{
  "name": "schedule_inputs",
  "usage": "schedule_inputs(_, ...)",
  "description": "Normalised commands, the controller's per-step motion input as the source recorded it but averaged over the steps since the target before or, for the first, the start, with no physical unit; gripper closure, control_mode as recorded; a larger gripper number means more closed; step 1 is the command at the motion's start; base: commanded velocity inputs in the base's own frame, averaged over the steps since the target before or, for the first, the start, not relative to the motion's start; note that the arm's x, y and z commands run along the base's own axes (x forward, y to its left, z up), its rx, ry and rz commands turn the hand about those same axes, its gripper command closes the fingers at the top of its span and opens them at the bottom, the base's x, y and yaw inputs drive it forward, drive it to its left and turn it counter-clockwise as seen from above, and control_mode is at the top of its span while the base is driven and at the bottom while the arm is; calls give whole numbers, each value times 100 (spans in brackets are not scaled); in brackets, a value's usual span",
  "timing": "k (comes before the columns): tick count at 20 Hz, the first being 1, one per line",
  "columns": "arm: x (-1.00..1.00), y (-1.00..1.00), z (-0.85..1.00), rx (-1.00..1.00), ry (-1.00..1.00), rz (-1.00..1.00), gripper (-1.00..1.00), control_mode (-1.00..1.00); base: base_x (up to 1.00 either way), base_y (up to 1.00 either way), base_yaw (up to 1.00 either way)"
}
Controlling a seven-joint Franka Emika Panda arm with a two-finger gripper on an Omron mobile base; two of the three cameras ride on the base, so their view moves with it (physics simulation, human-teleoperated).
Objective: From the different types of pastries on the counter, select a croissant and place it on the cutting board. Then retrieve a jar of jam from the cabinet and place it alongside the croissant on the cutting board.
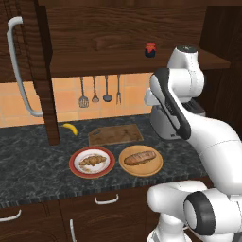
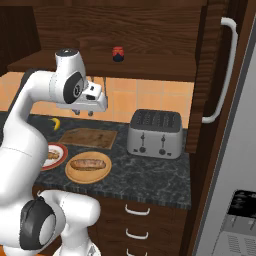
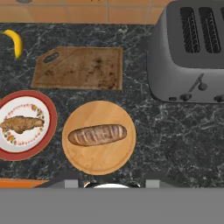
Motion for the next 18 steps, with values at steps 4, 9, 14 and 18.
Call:
schedule_inputs(4,-4,0,0,0,1,3,-100,-100,0,0,0)
schedule_inputs(9,-12,15,-12,-2,0,9,-100,-100,0,0,0)
schedule_inputs(14,-32,1,-7,2,-7,18,-100,-100,0,0,0)
schedule_inputs(18,-13,3,0,6,0,38,-100,-100,0,0,0)
